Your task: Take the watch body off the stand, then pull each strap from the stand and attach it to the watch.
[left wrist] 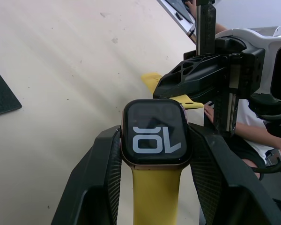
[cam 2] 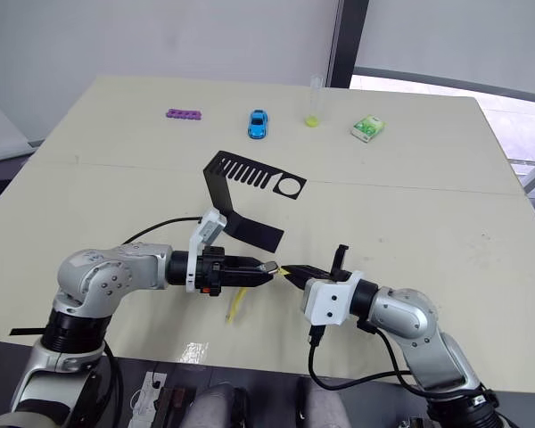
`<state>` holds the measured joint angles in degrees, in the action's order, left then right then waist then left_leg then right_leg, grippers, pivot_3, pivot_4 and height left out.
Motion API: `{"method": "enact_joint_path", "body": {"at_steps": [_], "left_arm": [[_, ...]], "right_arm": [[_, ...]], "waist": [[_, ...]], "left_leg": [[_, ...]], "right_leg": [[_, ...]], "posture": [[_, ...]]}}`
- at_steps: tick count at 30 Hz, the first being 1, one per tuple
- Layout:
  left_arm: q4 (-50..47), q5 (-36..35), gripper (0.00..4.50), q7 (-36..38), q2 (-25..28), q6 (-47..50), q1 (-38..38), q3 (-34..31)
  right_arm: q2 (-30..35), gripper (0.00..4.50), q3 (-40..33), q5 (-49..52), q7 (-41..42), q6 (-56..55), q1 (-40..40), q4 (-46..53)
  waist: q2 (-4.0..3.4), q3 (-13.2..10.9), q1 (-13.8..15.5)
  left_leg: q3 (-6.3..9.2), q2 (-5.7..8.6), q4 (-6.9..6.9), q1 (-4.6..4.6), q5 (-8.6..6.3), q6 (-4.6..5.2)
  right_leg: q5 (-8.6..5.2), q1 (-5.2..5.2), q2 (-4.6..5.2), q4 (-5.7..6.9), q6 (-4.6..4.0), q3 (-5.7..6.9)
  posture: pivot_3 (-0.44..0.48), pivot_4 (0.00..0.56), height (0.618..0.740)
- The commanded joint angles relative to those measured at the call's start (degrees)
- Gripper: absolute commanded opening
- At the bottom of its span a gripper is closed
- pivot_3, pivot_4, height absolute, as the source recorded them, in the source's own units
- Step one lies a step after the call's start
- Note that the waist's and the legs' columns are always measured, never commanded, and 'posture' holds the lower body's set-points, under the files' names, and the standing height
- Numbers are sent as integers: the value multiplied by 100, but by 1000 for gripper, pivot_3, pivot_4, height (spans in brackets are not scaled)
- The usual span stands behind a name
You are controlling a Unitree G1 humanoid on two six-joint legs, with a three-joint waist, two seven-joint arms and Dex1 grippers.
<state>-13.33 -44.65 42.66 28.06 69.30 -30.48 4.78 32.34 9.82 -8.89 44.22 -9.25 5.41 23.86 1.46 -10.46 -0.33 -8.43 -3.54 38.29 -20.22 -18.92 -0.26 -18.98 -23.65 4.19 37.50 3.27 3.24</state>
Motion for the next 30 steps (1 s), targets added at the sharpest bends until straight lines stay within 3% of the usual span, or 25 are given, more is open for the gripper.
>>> {"method": "enact_joint_path", "body": {"at_steps": [1, 30], "left_arm": [[-301, -100, 1602, 111, -86, -33, -7, 238], [-340, -46, 1602, 86, -184, -14, 2, 269]], "right_arm": [[-114, 0, 95, 73, -147, -28, 125, 176], [-223, 0, 183, -56, -158, 247, 137, 248]], "waist": [[0, 0, -1], [0, 0, 0]], "left_leg": [[0, 0, 0, 0, 0, 0], [0, 0, 0, 0, 0, 0]], "right_leg": [[0, 0, 0, 0, 0, 0], [0, 0, 0, 0, 0, 0]], "posture": [[0, 150, 740], [0, 150, 740]]}}
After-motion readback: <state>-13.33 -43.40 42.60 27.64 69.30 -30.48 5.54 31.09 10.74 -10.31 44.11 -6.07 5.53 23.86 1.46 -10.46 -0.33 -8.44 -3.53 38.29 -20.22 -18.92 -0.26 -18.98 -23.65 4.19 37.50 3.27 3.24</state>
